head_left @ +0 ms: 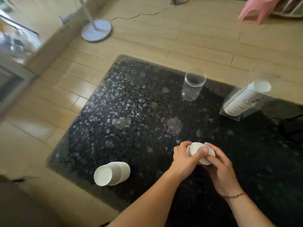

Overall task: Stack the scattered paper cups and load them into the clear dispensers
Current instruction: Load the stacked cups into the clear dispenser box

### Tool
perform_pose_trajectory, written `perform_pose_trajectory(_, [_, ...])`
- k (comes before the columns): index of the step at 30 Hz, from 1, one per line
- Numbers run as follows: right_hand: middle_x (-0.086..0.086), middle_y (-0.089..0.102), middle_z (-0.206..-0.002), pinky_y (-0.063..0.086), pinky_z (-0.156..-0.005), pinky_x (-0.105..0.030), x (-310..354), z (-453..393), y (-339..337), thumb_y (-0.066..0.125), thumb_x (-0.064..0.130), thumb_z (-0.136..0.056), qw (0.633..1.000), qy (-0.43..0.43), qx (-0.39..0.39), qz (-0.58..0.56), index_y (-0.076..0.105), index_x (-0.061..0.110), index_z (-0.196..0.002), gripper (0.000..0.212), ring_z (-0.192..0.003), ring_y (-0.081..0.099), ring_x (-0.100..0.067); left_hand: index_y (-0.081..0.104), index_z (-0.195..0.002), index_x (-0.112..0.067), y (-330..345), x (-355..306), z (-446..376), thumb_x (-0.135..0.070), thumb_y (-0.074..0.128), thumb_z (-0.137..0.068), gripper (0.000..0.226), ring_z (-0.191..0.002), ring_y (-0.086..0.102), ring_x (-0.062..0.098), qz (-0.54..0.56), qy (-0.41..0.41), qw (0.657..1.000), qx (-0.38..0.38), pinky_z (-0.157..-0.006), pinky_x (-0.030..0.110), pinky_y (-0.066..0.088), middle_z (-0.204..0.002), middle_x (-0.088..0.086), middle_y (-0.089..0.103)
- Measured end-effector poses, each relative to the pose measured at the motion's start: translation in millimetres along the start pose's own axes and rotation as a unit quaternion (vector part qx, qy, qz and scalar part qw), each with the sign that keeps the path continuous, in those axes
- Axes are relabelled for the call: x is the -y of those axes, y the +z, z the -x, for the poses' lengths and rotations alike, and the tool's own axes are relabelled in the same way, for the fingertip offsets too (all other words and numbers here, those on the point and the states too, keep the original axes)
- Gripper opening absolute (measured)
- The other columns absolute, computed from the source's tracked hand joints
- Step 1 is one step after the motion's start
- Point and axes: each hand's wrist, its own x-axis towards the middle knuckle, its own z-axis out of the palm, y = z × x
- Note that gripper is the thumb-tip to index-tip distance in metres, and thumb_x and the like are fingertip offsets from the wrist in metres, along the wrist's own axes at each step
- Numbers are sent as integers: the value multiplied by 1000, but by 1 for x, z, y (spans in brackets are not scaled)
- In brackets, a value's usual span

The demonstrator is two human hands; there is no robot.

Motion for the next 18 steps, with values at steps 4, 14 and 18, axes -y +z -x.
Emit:
perform_pose_trajectory(4, [-12, 67, -118, 54, -87, -35, 14, 24, 58, 85, 45, -56, 998, -36, 45, -19, 66, 17, -117, 70, -109, 64, -27, 44, -138, -35, -63, -3, 45, -83, 44, -72, 82, -129, 40, 9, -28, 105, 993, -36, -113, 35, 37, -133, -10, 36])
perform_pose_trajectory(14, [1, 57, -123, 52, -86, -26, -3, 110, 217, 74, 47, -62, 966, -67, 207, 142, 65, 25, -114, 58, -110, 60, -11, 64, -121, -33, -211, 39, 160, -79, 44, -83, 63, -115, 57, 27, 65, 267, 939, -205, -98, 34, 47, -122, -1, 59])
perform_pose_trajectory(18, [18, 43, -130, 46, -101, -28, -31, 110, 241, 72, 68, -60, 941, -79, 186, 273, 59, 38, -114, 63, -122, 50, -4, 61, -119, -43, -227, 71, 162, -83, 45, -78, 60, -121, 56, 15, 58, 186, 960, -200, -100, 26, 44, -124, -15, 60])
